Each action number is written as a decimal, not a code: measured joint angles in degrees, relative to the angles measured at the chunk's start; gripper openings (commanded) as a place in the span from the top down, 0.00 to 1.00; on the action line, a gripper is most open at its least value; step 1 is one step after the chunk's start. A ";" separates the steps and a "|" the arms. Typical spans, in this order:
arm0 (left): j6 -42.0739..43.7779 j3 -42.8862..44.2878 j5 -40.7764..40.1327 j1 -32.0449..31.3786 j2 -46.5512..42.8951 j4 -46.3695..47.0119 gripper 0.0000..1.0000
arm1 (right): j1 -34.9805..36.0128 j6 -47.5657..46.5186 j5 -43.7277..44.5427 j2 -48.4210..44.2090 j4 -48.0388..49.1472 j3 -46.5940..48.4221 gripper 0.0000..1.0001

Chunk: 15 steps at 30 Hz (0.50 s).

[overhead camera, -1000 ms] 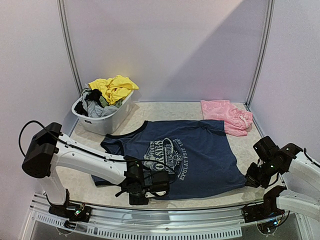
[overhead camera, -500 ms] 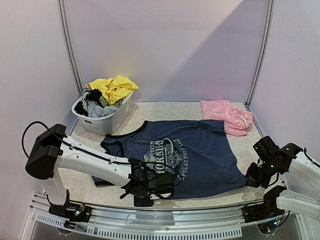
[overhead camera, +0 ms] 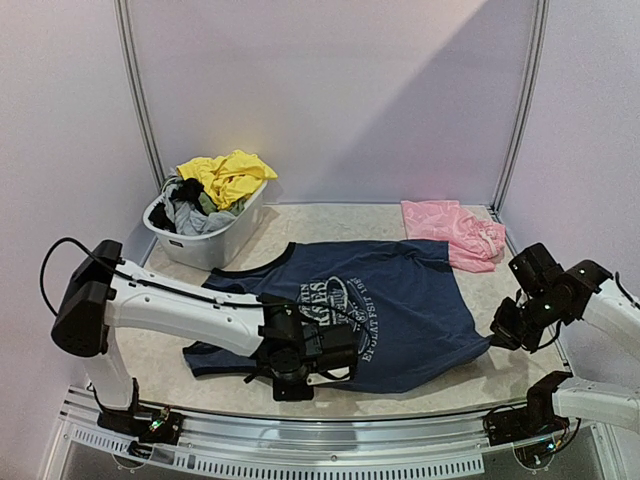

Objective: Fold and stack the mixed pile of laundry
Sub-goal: Fold the flattened tank top at the center of the board.

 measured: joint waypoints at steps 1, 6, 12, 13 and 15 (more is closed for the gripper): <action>0.57 1.14 0.20 0.81 0.00 -0.85 1.00 | 0.00 -0.42 0.26 1.62 0.13 1.31 1.00; 3.48 6.05 0.87 5.66 0.00 -4.94 1.00 | -0.02 -3.19 3.02 10.93 0.87 7.02 1.00; 6.69 9.33 0.96 9.14 0.44 -8.04 1.00 | -2.03 -6.51 5.95 19.02 0.96 15.17 1.00; 7.02 9.62 0.96 9.38 0.72 -8.44 1.00 | -2.58 -7.19 6.25 20.22 1.07 16.50 1.00; 7.98 10.62 0.92 10.01 1.95 -9.29 1.00 | -3.41 -8.44 6.88 22.71 1.38 18.69 1.00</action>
